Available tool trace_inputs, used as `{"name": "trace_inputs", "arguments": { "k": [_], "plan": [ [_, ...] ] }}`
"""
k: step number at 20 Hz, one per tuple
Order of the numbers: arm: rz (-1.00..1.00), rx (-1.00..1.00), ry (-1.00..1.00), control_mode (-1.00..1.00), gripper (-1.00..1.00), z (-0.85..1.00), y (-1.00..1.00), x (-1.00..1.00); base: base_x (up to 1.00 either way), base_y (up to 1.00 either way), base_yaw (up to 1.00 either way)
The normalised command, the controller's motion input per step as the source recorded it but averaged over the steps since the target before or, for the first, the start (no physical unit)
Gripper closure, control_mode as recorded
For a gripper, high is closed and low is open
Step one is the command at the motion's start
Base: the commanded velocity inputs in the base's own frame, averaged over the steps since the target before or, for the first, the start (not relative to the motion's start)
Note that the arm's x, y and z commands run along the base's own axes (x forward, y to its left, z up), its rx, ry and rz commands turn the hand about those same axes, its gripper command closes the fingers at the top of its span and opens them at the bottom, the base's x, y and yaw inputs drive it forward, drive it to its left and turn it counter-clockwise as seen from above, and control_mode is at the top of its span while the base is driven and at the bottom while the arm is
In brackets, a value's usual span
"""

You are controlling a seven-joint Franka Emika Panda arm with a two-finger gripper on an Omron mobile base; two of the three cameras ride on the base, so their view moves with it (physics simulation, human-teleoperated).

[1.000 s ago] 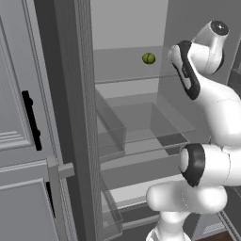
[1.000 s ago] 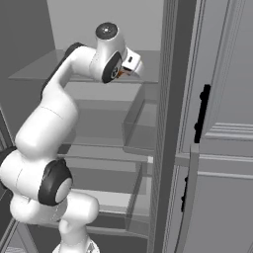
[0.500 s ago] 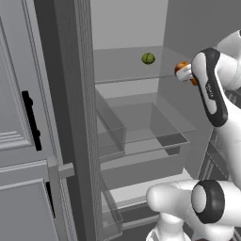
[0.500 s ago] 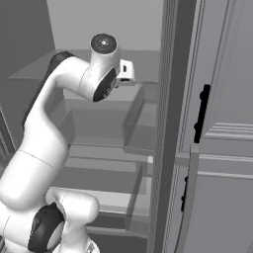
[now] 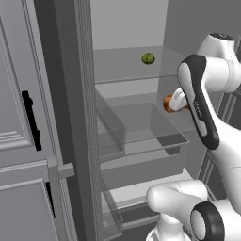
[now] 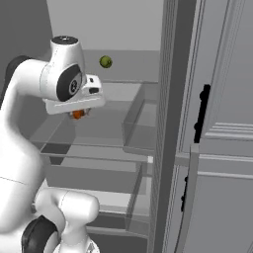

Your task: Place one lime and one chicken drumstick in each tupperware on the nearby counter, to pack two identical lunches.

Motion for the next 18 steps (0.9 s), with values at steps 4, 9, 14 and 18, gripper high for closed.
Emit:
{"name": "trace_inputs", "arguments": {
  "k": [4,9,14,18],
  "plan": [
    [0.09,-0.07,0.44,-1.00,1.00,-1.00,0.14,-0.78,0.00,0.00,0.00],
    [0.09,-0.02,0.35,-1.00,1.00,-0.98,0.09,-0.71,0.00,0.00,0.00],
    [0.02,0.00,0.03,-1.00,1.00,-0.65,0.01,-0.76,0.00,0.00,0.00],
    [0.00,0.00,0.00,-1.00,1.00,-0.12,0.00,-0.41,0.00,0.00,0.00]
  ]
}}
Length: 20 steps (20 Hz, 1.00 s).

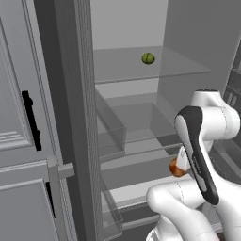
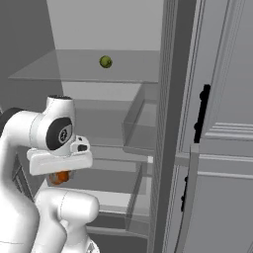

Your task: Place one lime and one chicken drumstick in each tupperware on the nearby counter, to pack two identical lunches.

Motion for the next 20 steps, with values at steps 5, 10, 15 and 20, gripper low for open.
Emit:
{"name": "trace_inputs", "arguments": {
  "k": [5,10,15,20],
  "plan": [
    [0.00,0.00,0.00,1.00,1.00,0.00,0.00,-0.06,-0.32,-0.02,0.00],
    [0.00,0.00,0.00,1.00,1.00,0.00,0.00,0.00,-1.00,-0.15,0.00],
    [0.00,0.00,0.00,1.00,1.00,0.00,0.00,0.00,-1.00,-0.24,0.00],
    [0.00,0.00,0.00,1.00,1.00,0.00,0.00,0.00,-1.00,0.03,0.17]
  ]
}}
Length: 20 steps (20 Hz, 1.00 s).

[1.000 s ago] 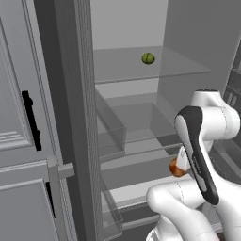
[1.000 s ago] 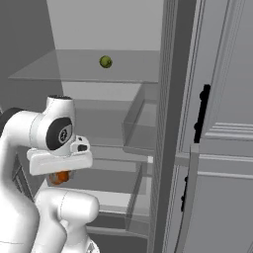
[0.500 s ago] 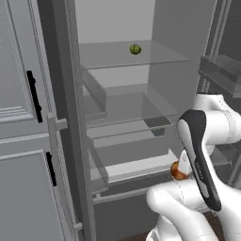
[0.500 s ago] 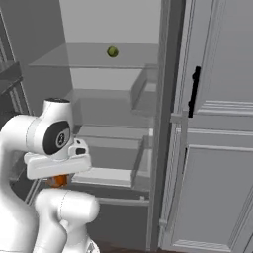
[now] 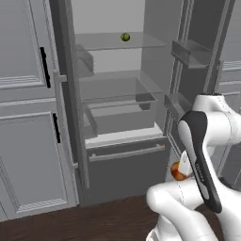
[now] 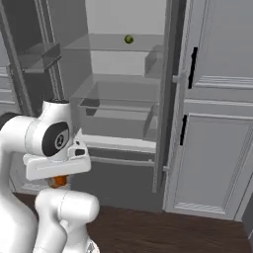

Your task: Place one lime and one chicken drumstick in each tupperware on the nearby counter, to pack two identical lunches.

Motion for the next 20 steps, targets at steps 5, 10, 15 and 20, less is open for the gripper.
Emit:
{"name": "trace_inputs", "arguments": {
  "k": [5,10,15,20],
  "plan": [
    [0.00,0.00,0.00,1.00,1.00,0.00,0.00,0.00,-0.42,0.69,0.71],
    [0.00,0.00,0.00,1.00,1.00,0.00,0.00,0.00,0.04,0.83,0.83],
    [0.00,0.00,0.00,1.00,1.00,0.00,0.00,0.00,0.18,0.89,0.75],
    [0.00,0.00,0.00,1.00,1.00,0.00,0.00,0.00,0.88,0.11,0.19]
  ]
}}
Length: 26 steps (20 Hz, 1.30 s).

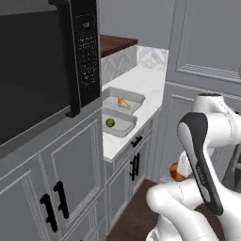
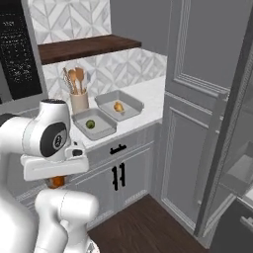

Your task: Place one lime and one chicken drumstick in each tupperware on the nearby counter, to pack two identical lunches.

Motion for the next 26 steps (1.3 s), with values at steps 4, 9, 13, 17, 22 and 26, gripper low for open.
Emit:
{"name": "trace_inputs", "arguments": {
  "k": [4,9,13,17,22,26],
  "plan": [
    [0.00,0.00,0.00,1.00,1.00,0.00,0.00,0.00,0.99,-0.21,-0.06],
    [0.00,0.00,0.00,1.00,1.00,0.00,0.00,0.00,0.73,0.00,0.02],
    [0.00,0.00,0.00,1.00,1.00,0.00,0.00,0.00,0.27,0.02,0.13],
    [0.00,0.00,0.00,1.00,1.00,0.00,0.00,0.00,0.00,0.03,0.08],
    [0.12,0.00,0.00,-1.00,1.00,0.00,0.25,0.41,0.00,0.00,0.00],
    [0.17,0.00,-0.04,-1.00,1.00,-0.06,0.26,0.77,0.00,0.00,0.00]
  ]
}}
